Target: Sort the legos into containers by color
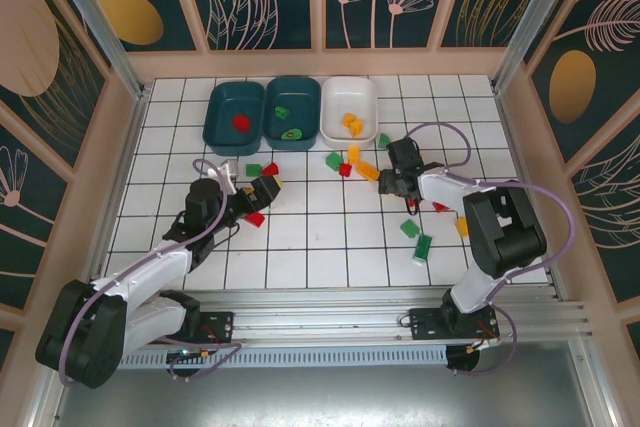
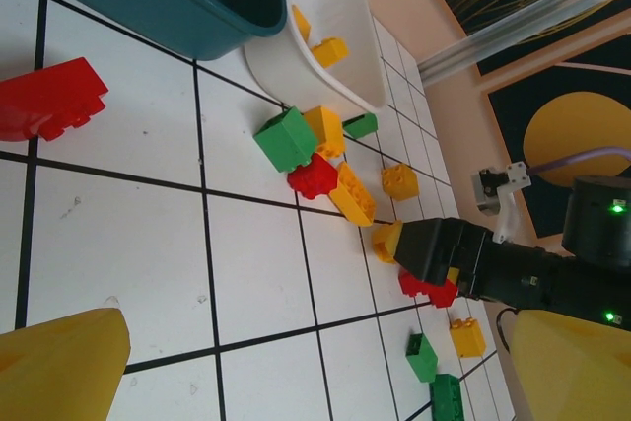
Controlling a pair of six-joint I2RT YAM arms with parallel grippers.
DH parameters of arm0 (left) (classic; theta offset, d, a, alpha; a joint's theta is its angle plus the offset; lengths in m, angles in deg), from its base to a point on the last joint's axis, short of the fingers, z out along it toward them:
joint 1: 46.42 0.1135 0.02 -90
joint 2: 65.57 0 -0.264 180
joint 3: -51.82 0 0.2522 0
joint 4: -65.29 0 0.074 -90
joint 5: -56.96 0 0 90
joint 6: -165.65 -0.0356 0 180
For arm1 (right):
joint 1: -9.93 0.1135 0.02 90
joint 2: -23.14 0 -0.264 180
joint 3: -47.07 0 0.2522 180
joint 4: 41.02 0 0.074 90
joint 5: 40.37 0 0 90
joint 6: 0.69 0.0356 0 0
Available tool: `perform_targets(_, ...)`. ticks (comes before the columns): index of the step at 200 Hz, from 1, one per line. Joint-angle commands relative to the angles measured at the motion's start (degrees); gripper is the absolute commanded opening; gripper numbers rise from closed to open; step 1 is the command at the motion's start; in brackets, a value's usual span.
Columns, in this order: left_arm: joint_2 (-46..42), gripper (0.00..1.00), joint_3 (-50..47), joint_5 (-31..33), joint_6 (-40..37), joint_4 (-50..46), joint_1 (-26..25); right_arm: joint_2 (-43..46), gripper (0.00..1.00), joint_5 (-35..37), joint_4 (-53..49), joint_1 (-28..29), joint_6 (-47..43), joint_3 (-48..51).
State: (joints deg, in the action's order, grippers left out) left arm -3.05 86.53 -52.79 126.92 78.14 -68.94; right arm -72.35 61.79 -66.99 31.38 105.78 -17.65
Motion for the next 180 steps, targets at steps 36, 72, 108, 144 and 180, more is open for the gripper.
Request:
perform_targets(36, 1.2, 0.99, 3.5, 2.2, -3.4, -2.9, -0.3, -2.8, 0.65, -0.6, 2.5, -1.1, -0.6, -0.9)
perform_targets(72, 2.2, 0.99, 4.2, 2.3, -4.4, -4.7, -0.3, -5.0, 0.64, -1.7, 3.0, -1.4, -0.2, -2.5)
perform_targets(108, 1.9, 0.98, 3.7, 2.4, -4.0, -6.0, -0.3, -6.2, 0.71, -2.9, 3.0, -1.2, 0.1, -4.1)
perform_targets(144, 1.5, 0.99, 2.7, 3.4, -4.1, -6.2, -0.3, -6.4, 0.71, -3.6, 3.0, -1.3, -0.4, -5.0)
perform_targets(180, 2.8, 0.98, 2.8, 4.1, -4.3, -5.8, -0.3, -6.2, 0.59, -2.7, 3.6, -1.3, -0.6, -4.7)
